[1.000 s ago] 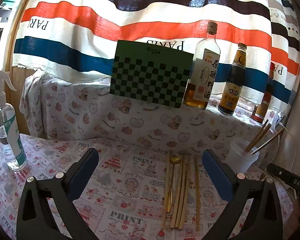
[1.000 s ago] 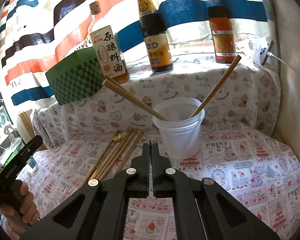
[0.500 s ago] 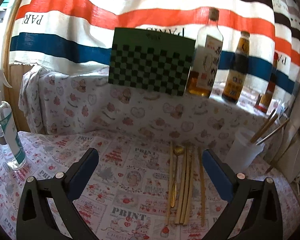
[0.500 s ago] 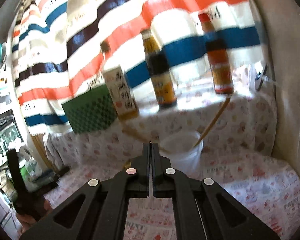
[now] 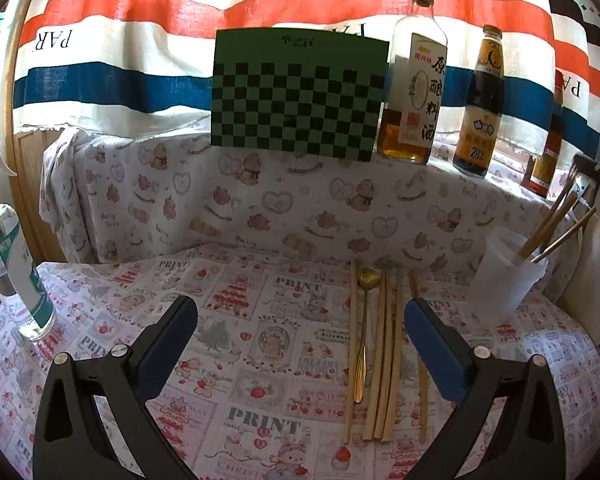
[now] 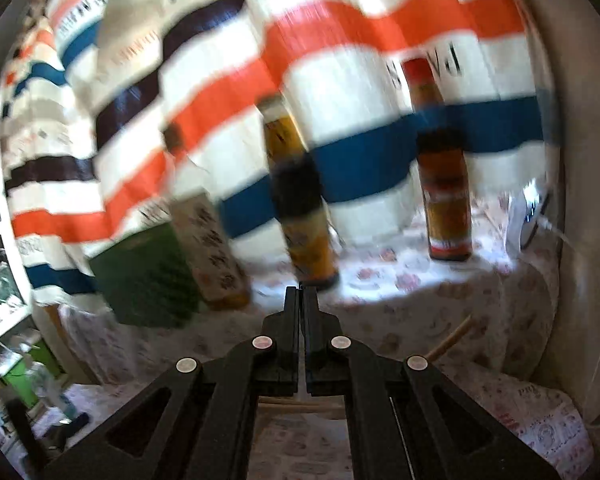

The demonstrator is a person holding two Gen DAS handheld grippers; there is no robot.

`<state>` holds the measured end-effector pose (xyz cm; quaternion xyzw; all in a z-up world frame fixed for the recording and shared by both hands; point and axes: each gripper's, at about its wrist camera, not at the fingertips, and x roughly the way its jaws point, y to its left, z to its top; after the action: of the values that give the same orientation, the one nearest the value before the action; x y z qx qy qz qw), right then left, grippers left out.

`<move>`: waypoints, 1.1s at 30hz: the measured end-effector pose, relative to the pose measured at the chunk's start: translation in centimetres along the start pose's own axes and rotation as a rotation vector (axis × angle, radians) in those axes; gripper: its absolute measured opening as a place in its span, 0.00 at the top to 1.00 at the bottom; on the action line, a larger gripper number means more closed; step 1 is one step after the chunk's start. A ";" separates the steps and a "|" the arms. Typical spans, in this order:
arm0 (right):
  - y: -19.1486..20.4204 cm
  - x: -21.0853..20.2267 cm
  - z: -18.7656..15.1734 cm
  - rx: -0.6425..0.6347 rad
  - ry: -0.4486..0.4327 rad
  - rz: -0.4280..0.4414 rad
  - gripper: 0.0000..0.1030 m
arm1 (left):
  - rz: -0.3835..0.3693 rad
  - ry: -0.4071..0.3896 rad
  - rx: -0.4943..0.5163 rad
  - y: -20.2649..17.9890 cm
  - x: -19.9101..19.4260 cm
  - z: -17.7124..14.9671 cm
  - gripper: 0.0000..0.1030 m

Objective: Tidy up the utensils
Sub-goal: 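Carry the gold fork over the white cup and open right tool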

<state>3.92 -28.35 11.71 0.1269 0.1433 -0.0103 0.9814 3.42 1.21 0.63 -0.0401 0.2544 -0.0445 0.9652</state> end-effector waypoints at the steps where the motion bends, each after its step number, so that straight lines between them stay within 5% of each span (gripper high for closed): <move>1: -0.4 0.9 -0.5 0.004 0.020 -0.014 0.98 | 0.002 0.007 0.000 0.0 0.1 0.0 0.00; 8: -1.7 2.4 -3.1 0.007 0.101 -0.032 0.98 | -0.017 0.059 0.005 -0.1 0.7 -0.1 0.00; 15: -0.8 1.3 -4.1 -0.033 0.128 -0.047 0.97 | 0.035 0.025 0.008 0.2 0.4 0.1 0.00; 20: -0.8 -0.3 -4.6 -0.012 0.104 -0.079 0.70 | -0.013 0.031 -0.010 0.8 -0.1 0.5 0.00; 24: -1.1 -2.3 -4.9 0.026 0.082 -0.059 0.61 | -0.021 0.037 -0.036 1.1 -0.3 0.7 0.00; 26: -0.8 -3.3 -5.3 0.038 0.077 -0.039 0.44 | -0.041 0.052 -0.048 1.2 -0.3 0.8 0.00; 33: 1.3 -4.7 -7.6 0.026 0.062 0.048 0.34 | -0.050 0.211 0.028 0.3 2.6 -0.2 0.00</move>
<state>-2.63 -25.25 6.27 0.1433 0.1702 0.0155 0.9748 5.60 1.18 -0.87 -0.0279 0.3526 -0.0761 0.9322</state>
